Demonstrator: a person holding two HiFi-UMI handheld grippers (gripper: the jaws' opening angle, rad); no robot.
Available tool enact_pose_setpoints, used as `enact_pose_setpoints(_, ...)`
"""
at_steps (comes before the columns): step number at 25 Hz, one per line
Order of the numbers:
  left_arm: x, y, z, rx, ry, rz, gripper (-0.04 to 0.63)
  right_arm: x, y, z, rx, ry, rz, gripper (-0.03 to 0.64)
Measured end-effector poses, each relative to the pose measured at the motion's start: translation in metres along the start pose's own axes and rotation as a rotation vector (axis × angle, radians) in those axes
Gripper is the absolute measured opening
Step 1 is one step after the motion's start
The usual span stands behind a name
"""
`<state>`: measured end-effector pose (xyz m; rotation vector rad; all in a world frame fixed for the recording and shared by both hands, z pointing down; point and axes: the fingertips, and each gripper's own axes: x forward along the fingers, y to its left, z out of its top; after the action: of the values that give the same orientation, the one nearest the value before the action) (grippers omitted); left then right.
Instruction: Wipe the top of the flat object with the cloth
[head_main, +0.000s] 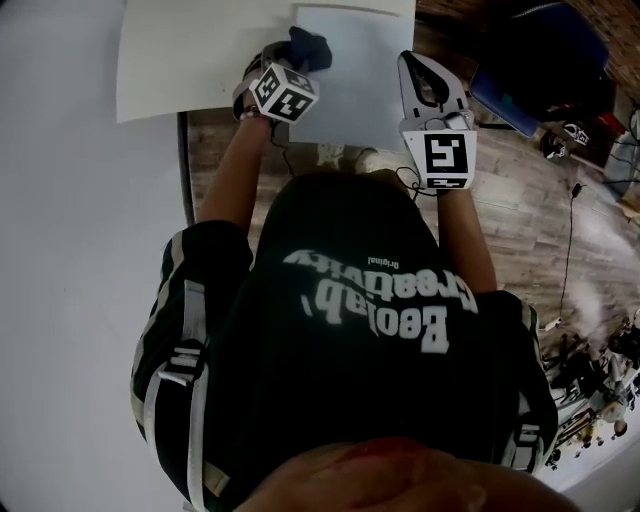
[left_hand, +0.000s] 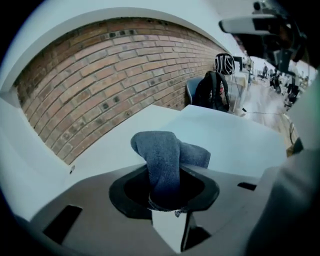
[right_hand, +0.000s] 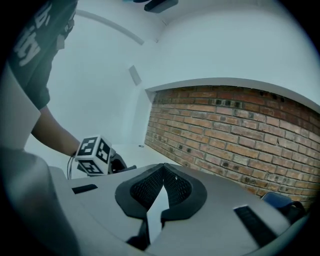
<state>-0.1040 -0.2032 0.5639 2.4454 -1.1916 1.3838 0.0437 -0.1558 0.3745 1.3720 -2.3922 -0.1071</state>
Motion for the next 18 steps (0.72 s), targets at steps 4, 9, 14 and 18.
enact_pose_setpoints(4,0.028,0.023,0.024,0.010,-0.006,0.018,0.126,-0.006,-0.006,-0.003,0.002,0.013,-0.031,-0.005)
enact_pose_setpoints(9,0.050,0.038,0.049,0.037,-0.006,0.027,0.126,-0.008,-0.016,-0.003,0.011,0.021,-0.059,-0.005)
enact_pose_setpoints(14,0.044,0.032,0.047,0.055,-0.012,0.013,0.126,-0.005,-0.016,-0.005,0.022,0.019,-0.070,-0.005)
enact_pose_setpoints(18,0.018,0.011,0.030,0.042,-0.003,-0.034,0.126,0.000,-0.014,-0.004,0.033,0.009,-0.064,-0.005)
